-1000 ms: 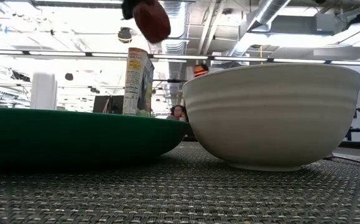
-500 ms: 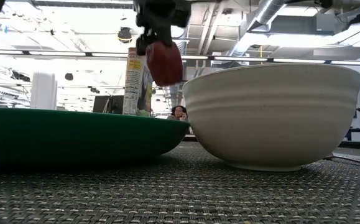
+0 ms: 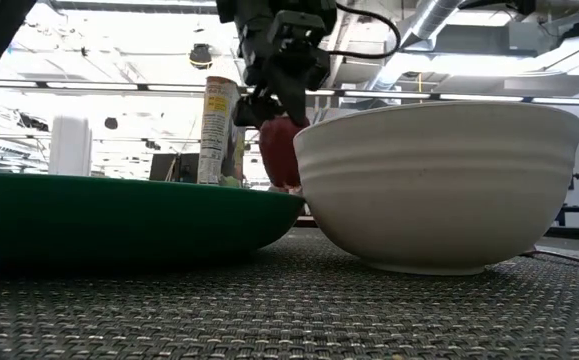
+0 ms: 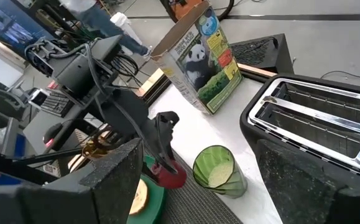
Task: Arrange a breakfast setting
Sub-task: Put the apple on the black placemat at the top right of the green plate
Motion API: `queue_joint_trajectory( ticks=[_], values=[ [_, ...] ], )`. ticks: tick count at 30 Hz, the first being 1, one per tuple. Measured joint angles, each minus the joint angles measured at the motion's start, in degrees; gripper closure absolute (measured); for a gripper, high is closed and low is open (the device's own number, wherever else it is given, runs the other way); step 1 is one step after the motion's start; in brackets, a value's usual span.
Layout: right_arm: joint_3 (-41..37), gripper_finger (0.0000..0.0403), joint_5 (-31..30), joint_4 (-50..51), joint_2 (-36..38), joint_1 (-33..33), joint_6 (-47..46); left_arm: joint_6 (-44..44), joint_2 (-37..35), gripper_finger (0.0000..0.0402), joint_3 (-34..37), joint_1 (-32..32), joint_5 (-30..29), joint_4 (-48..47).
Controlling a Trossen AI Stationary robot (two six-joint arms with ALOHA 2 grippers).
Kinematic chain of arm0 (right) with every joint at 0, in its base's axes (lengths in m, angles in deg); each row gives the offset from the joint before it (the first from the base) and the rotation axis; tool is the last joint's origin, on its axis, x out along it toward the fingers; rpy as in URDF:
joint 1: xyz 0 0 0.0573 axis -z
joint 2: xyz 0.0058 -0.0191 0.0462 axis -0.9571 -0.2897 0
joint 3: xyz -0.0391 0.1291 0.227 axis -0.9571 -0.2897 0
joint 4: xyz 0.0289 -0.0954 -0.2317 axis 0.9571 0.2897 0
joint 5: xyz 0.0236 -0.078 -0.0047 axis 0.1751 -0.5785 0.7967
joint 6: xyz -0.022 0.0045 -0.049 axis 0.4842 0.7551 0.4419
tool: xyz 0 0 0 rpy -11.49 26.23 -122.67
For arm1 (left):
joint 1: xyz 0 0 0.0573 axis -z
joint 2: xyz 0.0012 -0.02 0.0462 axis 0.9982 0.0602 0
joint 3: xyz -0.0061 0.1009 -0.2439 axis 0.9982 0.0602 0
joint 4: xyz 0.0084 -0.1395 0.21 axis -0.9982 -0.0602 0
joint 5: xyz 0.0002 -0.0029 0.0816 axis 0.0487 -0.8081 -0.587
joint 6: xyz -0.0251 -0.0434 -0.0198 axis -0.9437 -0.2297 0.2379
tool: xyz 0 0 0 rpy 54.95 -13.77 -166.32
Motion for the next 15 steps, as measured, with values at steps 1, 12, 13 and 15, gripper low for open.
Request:
queue_joint_trajectory(
  ticks=[1, 12, 13, 15],
  values=[
    [0.0, 0.0067, 0.1, 0.0, 0.0, 0.0, 0.0, -0.5, 0.0, 0.0161, 0.0, 0.0, -0.1, 0.1],
    [0.0, 0.0067, 0.2, 2.5, 0.0, 0.0, 0.0, -6.4, 0.0, 0.0161, 0.0, 0.7, -3.2, 1.0],
    [0.0, 0.0067, 0.2, 2.5, 0.0, 0.0, 0.0, -7.5, 0.0, 0.0161, 0.0, 0.7, -3.3, 1.0],
    [0.0, 0.0067, 0.2, 2.5, 0.0, 0.0, 0.0, -9.7, 0.0, 0.0161, 0.0, 1.0, -3.0, 1.0]
  ],
)
